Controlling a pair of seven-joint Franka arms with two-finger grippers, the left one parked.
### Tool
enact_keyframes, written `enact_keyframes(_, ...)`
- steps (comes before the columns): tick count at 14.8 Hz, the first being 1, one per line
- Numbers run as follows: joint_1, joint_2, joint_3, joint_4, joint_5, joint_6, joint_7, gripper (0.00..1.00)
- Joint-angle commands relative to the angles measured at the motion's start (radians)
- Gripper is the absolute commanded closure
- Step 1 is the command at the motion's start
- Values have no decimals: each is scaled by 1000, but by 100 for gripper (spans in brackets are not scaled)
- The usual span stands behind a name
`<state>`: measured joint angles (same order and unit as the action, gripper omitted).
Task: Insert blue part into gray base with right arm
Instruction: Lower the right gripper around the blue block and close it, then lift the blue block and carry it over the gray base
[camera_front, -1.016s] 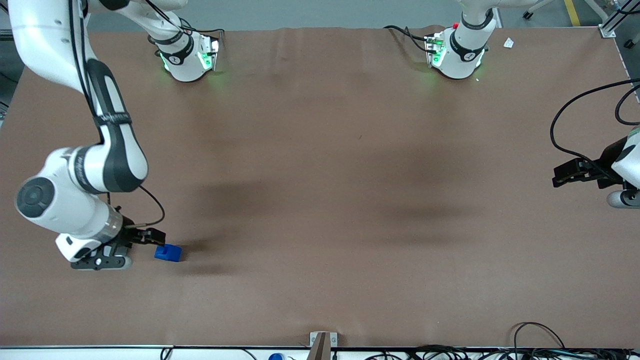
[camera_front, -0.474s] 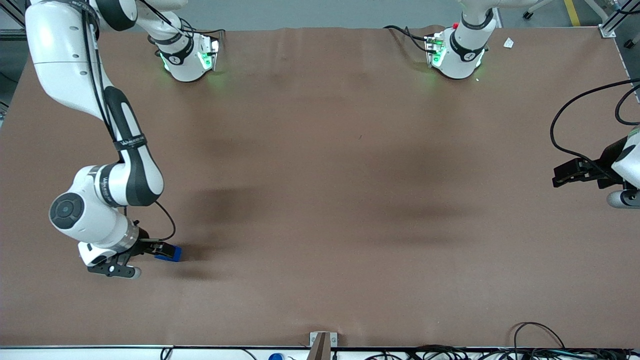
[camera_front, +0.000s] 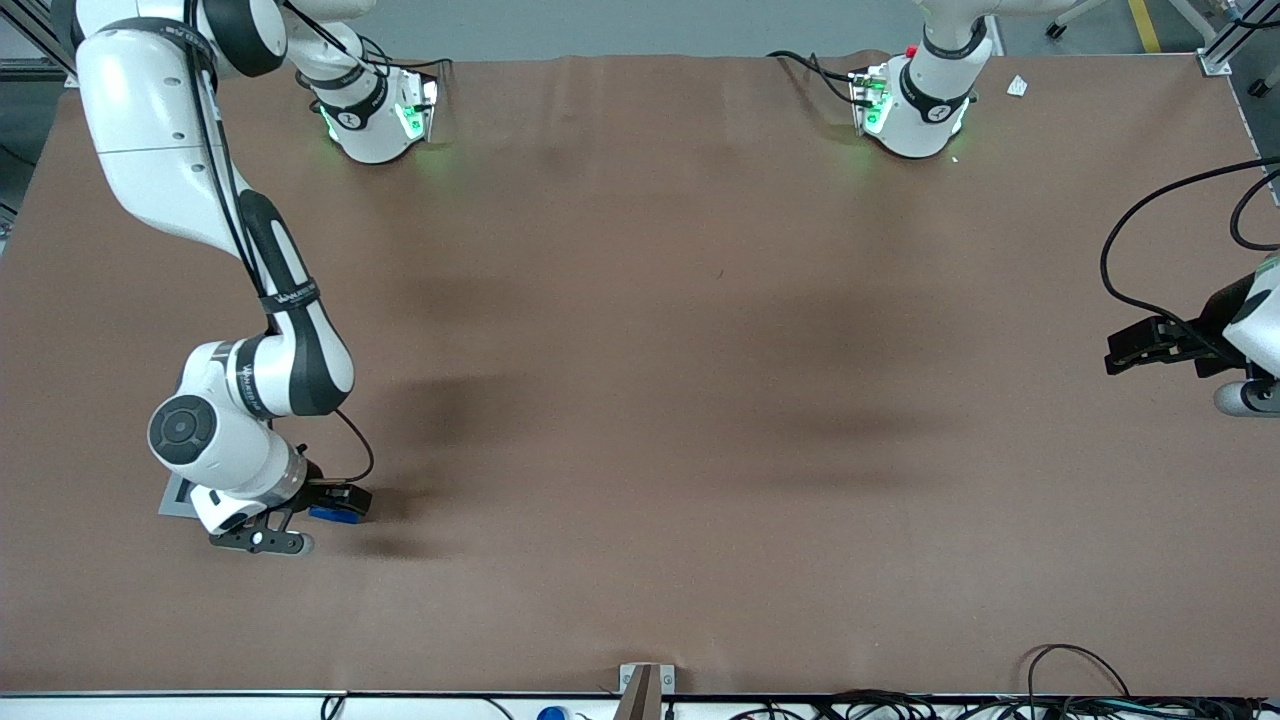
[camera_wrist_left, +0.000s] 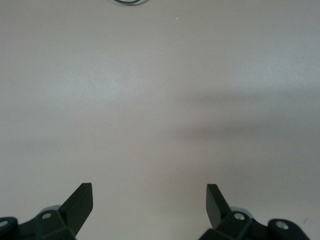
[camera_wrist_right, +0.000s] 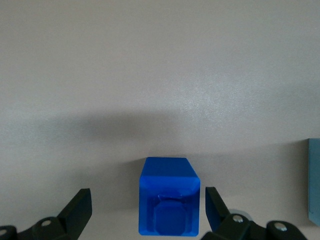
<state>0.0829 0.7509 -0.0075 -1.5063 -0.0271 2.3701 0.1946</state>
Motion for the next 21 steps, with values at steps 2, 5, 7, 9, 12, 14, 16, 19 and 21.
enact_keyframes(2,-11,4,3,0,-28,14,23,0)
enact_keyframes(5,-18,5,3,0,-28,14,12,10)
enact_keyframes(7,-20,5,3,0,-28,14,9,13)
enact_keyframes(9,-20,5,3,-2,-28,14,11,18)
enact_keyframes(12,-20,5,3,-2,-27,14,12,27)
enact_keyframes(14,-20,5,3,-2,-27,14,12,35)
enact_keyframes(16,-20,5,3,-2,-27,14,12,47)
enact_keyframes(19,-22,4,1,-2,-28,12,12,92)
enact_keyframes(21,-26,-2,-6,3,-28,3,6,100)
